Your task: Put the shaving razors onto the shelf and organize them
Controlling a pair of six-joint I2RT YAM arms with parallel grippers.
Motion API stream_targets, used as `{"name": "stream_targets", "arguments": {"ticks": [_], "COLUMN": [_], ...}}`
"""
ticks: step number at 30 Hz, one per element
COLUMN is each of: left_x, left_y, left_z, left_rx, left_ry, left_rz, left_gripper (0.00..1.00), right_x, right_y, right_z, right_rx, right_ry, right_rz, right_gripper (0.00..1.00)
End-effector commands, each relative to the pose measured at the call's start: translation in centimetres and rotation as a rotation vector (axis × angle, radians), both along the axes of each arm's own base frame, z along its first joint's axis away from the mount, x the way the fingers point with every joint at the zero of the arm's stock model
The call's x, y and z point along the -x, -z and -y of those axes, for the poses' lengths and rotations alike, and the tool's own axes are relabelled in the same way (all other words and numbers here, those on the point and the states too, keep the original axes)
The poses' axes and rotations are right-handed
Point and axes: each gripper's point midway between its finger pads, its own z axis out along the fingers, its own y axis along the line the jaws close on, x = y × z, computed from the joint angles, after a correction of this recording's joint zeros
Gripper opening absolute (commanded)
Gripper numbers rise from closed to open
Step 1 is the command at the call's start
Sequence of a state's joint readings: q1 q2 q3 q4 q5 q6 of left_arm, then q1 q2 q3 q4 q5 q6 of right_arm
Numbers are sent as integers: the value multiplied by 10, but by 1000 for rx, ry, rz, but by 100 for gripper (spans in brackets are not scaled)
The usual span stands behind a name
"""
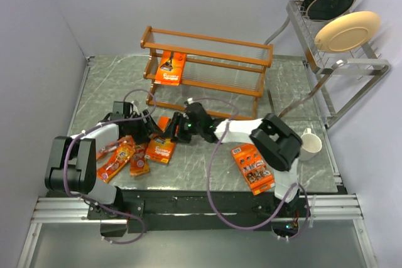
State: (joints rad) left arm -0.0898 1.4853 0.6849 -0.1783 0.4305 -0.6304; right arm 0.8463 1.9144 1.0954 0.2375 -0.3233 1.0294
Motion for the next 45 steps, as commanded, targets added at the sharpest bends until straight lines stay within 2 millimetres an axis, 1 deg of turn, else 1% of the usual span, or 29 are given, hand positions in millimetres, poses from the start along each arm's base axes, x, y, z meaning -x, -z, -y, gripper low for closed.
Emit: {"name": "stream_targets", "arguments": {"ticks": [1,3,5,7,9,11,13,14,15,16,17,18,19,20,22,24,26,27,29,30,33,35,36,37,38,41,43,44,45], "left_x": [21,23,27,31,35,40,45,45,45,43,42,42,41,39,39,36,38,36,44,44,45,44,45,45,44,45,51,54,55], "left_y": [6,4,7,9,11,15,20,21,21,20,19,18,17,15,11,3,-3,-12,-19,-27,-40,-34,-33,-32,-31,-21,-16,-15,-12], "left_z": [10,11,9,11,13,15,15,16,18,18,19,19,20,21,23,25,26,27,31,32,35,30,30,27,24,21,25,27,27], "left_rx": [57,69,60,74,88,90,83,86,97,99,102,104,106,114,126,138,138,144,175,182,202,180,185,163,152,143,172,189,193], "left_ry": [26,18,10,21,16,26,23,23,27,26,27,29,30,34,48,67,88,102,138,150,177,115,109,98,82,35,31,25,17], "left_rz": [-23,-15,-25,-24,-41,-57,-76,-75,-76,-70,-67,-64,-59,-46,-29,20,51,93,120,156,228,192,185,167,156,91,48,27,8], "left_gripper": [70,70,71,70,65,61,56,52,40,35,29,28,28,24,17,9,1,1,1,1,1,1,9,23,46,62,65,70,71], "right_x": [4,12,12,14,13,9,-9,-12,-17,-21,-24,-20,-20,-16,-12,-3,-3,0,-1,3,8,16,17,17,16,12,16,20,25], "right_y": [44,64,70,75,78,71,42,33,24,7,3,8,5,14,21,32,33,32,29,33,28,22,23,25,30,51,70,73,85], "right_z": [10,28,41,44,50,59,61,67,71,75,81,88,94,103,108,105,99,92,84,82,70,63,62,63,65,73,78,76,77], "right_rx": [113,165,192,203,242,280,281,308,310,294,313,330,336,358,365,332,290,257,216,201,98,21,18,25,58,175,226,214,224], "right_ry": [133,186,221,219,215,203,202,172,174,184,185,179,180,169,156,120,113,84,62,44,20,2,0,2,15,50,67,64,63], "right_rz": [-185,-267,-300,-308,-303,-255,-125,-61,-15,32,68,74,91,101,111,91,103,100,118,99,84,59,56,55,47,8,-47,-91,-132], "right_gripper": [55,53,53,53,52,52,53,54,56,57,58,58,59,59,59,61,63,64,67,68,73,75,76,76,76,71,68,61,56]}}
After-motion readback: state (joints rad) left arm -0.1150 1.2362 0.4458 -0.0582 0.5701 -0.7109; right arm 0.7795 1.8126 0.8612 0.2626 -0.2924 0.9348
